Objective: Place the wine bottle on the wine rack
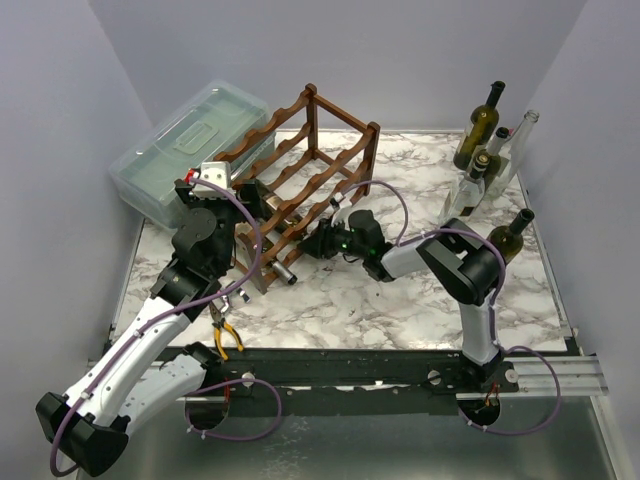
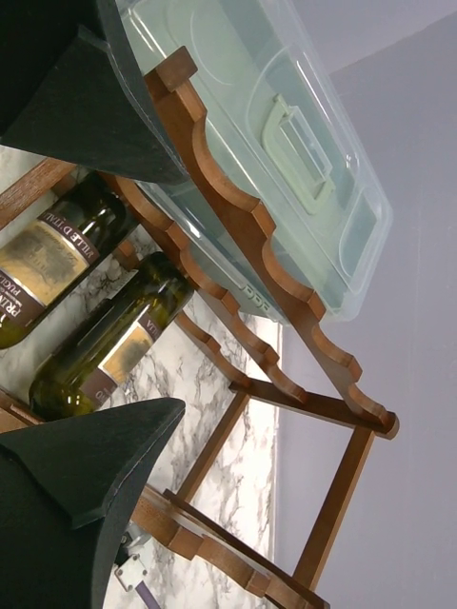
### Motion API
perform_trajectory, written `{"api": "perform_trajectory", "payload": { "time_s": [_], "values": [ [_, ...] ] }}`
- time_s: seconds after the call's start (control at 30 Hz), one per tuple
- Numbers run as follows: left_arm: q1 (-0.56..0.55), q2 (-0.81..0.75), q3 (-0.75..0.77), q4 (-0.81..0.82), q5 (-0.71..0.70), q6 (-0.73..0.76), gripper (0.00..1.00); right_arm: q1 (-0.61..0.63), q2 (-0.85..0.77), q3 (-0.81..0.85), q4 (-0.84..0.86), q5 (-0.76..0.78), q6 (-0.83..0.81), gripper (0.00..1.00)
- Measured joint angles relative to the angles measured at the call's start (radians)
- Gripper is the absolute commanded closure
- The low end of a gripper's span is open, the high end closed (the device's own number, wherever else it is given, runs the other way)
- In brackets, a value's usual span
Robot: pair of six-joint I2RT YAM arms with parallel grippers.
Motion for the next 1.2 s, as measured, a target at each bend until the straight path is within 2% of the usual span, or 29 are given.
{"api": "perform_trajectory", "payload": {
  "time_s": [0.2, 0.33, 0.47, 0.83, 1.03, 1.2],
  "values": [
    [0.000, 0.000, 0.000, 0.000, 0.005, -0.010, 0.06, 0.008, 0.019, 0.014, -0.001, 0.016, -0.002, 0.56],
    [0.000, 0.000, 0.000, 0.000, 0.005, -0.014, 0.07, 0.016, 0.020, 0.015, 0.019, 0.047, -0.011, 0.44],
    [0.000, 0.001, 0.000, -0.001, 0.005, -0.018, 0.07, 0.018, 0.017, 0.014, 0.035, 0.077, -0.019, 0.39],
    [0.000, 0.011, 0.000, -0.021, 0.009, -0.026, 0.07, 0.018, -0.065, -0.067, 0.026, 0.141, -0.045, 0.36],
    [0.000, 0.011, 0.000, -0.031, 0.016, -0.026, 0.03, 0.018, -0.134, -0.124, -0.017, 0.177, -0.081, 0.36],
    [0.000, 0.003, 0.000, -0.048, 0.041, -0.025, 0.01, 0.018, -0.242, -0.157, -0.125, 0.205, -0.132, 0.34]
  ]
}}
